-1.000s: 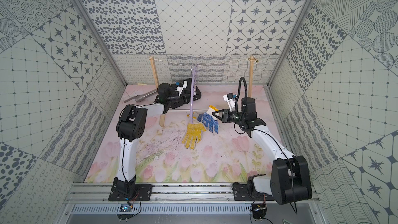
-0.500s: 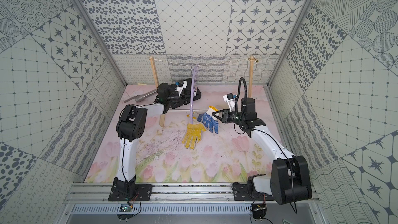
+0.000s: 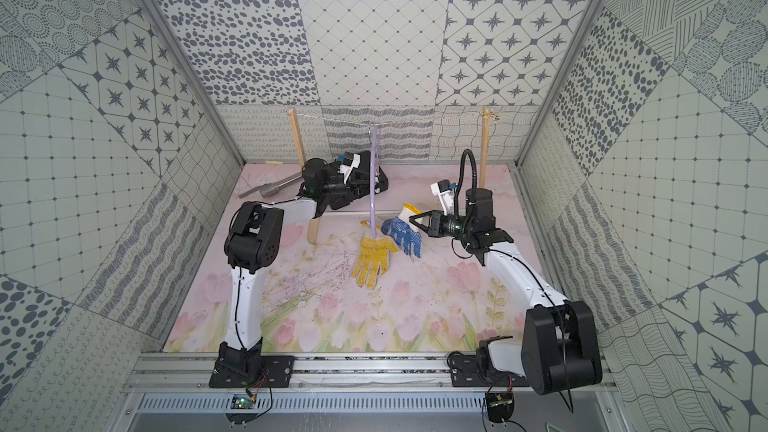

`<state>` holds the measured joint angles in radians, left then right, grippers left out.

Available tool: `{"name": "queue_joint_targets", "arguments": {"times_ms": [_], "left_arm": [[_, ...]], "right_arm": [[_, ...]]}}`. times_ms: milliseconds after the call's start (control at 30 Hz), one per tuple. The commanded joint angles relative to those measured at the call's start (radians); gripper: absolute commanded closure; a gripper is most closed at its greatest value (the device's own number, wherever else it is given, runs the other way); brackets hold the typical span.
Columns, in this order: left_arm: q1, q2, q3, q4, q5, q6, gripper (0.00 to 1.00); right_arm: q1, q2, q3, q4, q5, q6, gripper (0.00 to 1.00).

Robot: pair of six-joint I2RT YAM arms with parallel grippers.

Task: Clip the gloves onto a hanger to dry
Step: Open the clamp at the hanger.

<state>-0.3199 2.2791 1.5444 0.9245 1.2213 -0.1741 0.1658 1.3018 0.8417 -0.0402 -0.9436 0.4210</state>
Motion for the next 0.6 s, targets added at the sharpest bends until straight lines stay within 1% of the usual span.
{"name": "queue_joint_targets", "arguments": {"times_ms": [0, 200, 300, 433, 567], "left_arm": [[0.005, 0.004, 0.019, 0.091, 0.052, -0.031, 0.71], [0.005, 0.007, 0.018, 0.119, 0.063, -0.073, 0.83], [0.005, 0.011, 0.02, 0.148, 0.066, -0.12, 0.92], [0.005, 0.024, 0.029, 0.22, 0.079, -0.205, 1.0], [0.0, 0.042, 0.038, 0.299, 0.089, -0.283, 1.0]], "right_arm": [[-0.003, -0.017, -0.005, 0.048, -0.017, 0.003, 1.0], [-0.003, 0.003, 0.014, -0.001, -0.007, -0.042, 1.0], [-0.003, 0.028, 0.065, -0.101, 0.017, -0.125, 1.0], [-0.003, 0.088, 0.15, -0.231, 0.041, -0.261, 1.0], [-0.003, 0.185, 0.239, -0.317, 0.037, -0.358, 1.0]]}}
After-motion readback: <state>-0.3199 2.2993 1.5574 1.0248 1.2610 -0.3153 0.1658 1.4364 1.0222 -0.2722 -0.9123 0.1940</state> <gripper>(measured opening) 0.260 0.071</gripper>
